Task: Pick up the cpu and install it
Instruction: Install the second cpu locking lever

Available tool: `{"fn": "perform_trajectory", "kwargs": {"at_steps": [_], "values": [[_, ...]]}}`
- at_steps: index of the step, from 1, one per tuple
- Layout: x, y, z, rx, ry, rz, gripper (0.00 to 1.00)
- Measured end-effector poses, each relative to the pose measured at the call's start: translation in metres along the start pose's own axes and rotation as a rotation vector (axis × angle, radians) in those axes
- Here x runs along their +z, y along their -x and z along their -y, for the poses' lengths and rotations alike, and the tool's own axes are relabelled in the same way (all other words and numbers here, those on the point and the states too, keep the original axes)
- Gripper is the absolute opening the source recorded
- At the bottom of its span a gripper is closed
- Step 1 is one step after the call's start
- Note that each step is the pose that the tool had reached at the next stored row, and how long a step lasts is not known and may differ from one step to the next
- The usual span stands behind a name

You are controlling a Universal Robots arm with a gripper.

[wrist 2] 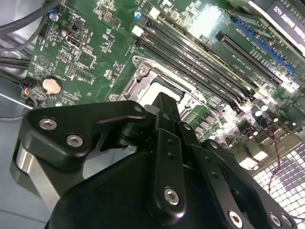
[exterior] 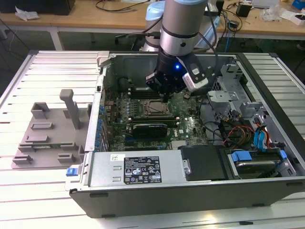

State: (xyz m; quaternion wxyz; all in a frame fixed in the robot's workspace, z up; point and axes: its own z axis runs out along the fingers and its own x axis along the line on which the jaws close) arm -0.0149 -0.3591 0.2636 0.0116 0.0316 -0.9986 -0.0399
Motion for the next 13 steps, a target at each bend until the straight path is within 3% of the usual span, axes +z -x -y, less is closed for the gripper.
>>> {"fn": "perform_trajectory", "kwargs": {"at_steps": [2, 4, 10, 13], "values": [[0.0009, -0.0023, 0.0073, -0.001, 0.0185, 0.0011, 0.11], [0.0034, -0.007, 0.0165, -0.001, 0.027, 0.0018, 0.11], [0.0127, -0.0255, 0.0258, -0.001, 0.0302, 0.002, 0.11], [0.0174, -0.0364, 0.0268, -0.001, 0.0357, 0.0024, 0.11]]}}
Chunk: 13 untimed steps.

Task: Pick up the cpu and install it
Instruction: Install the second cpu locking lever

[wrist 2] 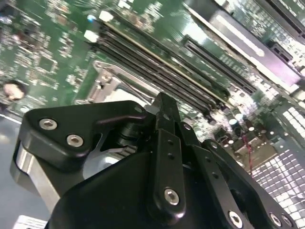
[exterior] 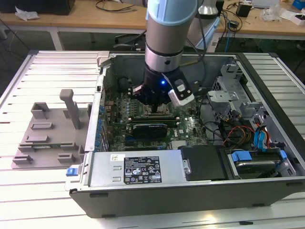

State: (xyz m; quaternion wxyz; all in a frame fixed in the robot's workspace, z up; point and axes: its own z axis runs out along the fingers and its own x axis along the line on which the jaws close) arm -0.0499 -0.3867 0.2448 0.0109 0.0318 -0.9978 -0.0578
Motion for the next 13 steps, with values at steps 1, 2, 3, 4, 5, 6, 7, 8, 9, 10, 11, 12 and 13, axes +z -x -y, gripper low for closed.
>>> {"fn": "perform_trajectory", "kwargs": {"at_steps": [1, 2, 3, 4, 5, 6, 7, 8, 9, 10, 11, 12, 13], "values": [[0.0019, -0.0019, 0.0001, 0.0, 0.0006, 0.0, 0.11], [0.0053, -0.0043, 0.0004, -0.001, 0.0009, -0.0001, 0.11], [0.0074, -0.0057, 0.0005, -0.001, 0.001, -0.0001, 0.11], [0.0094, -0.0071, 0.0007, -0.001, 0.001, -0.0002, 0.11], [0.0138, -0.0102, 0.001, -0.003, 0.001, -0.0003, 0.11], [0.016, -0.0114, 0.0011, -0.003, 0.001, -0.0004, 0.11], [0.0175, -0.0122, 0.0013, -0.004, 0.001, -0.0004, 0.11], [0.0209, -0.0134, 0.0016, -0.007, 0.0009, -0.0008, 0.11], [0.025, -0.0145, 0.0017, -0.012, 0.0008, -0.0015, 0.11], [0.0281, -0.0152, 0.0015, -0.017, 0.0005, -0.0021, 0.11], [0.0317, -0.0157, 0.0005, -0.022, 0.0005, -0.0027, 0.11], [0.0335, -0.016, -0.0002, -0.026, -0.0001, -0.0031, 0.11], [0.035, -0.0161, -0.0014, -0.029, -0.0014, -0.0037, 0.11]]}}
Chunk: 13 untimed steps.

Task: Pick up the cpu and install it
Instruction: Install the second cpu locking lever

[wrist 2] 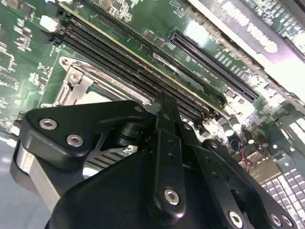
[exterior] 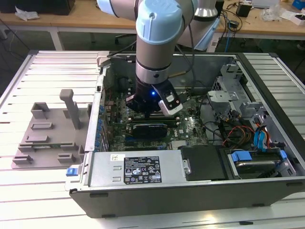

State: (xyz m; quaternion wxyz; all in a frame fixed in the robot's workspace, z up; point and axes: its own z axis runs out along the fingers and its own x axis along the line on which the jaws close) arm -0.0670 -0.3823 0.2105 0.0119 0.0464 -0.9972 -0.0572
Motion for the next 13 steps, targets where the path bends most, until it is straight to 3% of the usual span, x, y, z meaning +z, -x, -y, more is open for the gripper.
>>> {"fn": "perform_trajectory", "kwargs": {"at_steps": [7, 9, 11, 13], "values": [[0.0095, -0.0058, -0.0149, -0.03, -0.0172, -0.0052, 0.11], [0.0123, -0.0065, -0.022, -0.042, -0.0218, -0.0068, 0.11], [0.0138, -0.0069, -0.0253, -0.051, -0.0246, -0.0088, 0.11], [0.014, -0.0079, -0.026, -0.054, -0.025, -0.0054, 0.11]]}}
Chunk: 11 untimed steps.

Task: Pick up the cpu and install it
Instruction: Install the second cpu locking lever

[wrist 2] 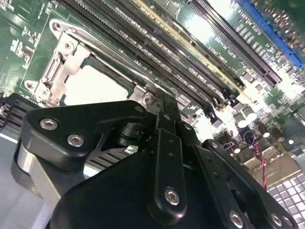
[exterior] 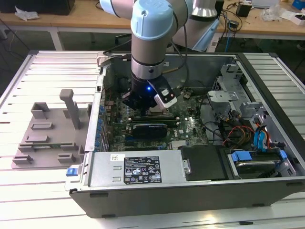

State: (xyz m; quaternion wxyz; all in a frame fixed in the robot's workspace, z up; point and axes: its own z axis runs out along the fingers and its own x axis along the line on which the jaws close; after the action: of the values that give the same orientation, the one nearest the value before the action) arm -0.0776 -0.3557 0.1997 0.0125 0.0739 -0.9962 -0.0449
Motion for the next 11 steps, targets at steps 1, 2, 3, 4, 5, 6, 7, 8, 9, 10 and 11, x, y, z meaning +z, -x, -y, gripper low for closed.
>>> {"fn": "perform_trajectory", "kwargs": {"at_steps": [1, 2, 3, 4, 5, 6, 7, 8, 9, 10, 11], "values": [[-0.001, -0.0004, -0.0003, -0.001, -0.0006, 0.0043, 0.11], [-0.0023, -0.0003, -0.0006, -0.001, 0.0001, 0.0077, 0.11], [-0.0063, -0.0005, -0.0007, -0.001, -0.0045, 0.0065, 0.11], [-0.008, 0.0001, -0.0008, -0.001, -0.0065, 0.0061, 0.11], [-0.0091, 0.0015, -0.0009, -0.001, -0.0076, 0.006, 0.11], [-0.01, 0.005, -0.0008, -0.001, -0.0096, 0.0055, 0.11], [-0.0102, 0.0087, -0.0008, -0.001, -0.0104, 0.0053, 0.11], [-0.0104, 0.0199, -0.0009, 0.0, -0.0111, 0.0029, 0.11], [-0.0106, 0.0299, -0.0006, 0.0, -0.0122, -0.0003, 0.11], [-0.0108, 0.04, -0.0005, 0.0, -0.0148, -0.0037, 0.11], [-0.0108, 0.0482, -0.0022, 0.0, -0.0236, -0.0061, 0.11]]}}
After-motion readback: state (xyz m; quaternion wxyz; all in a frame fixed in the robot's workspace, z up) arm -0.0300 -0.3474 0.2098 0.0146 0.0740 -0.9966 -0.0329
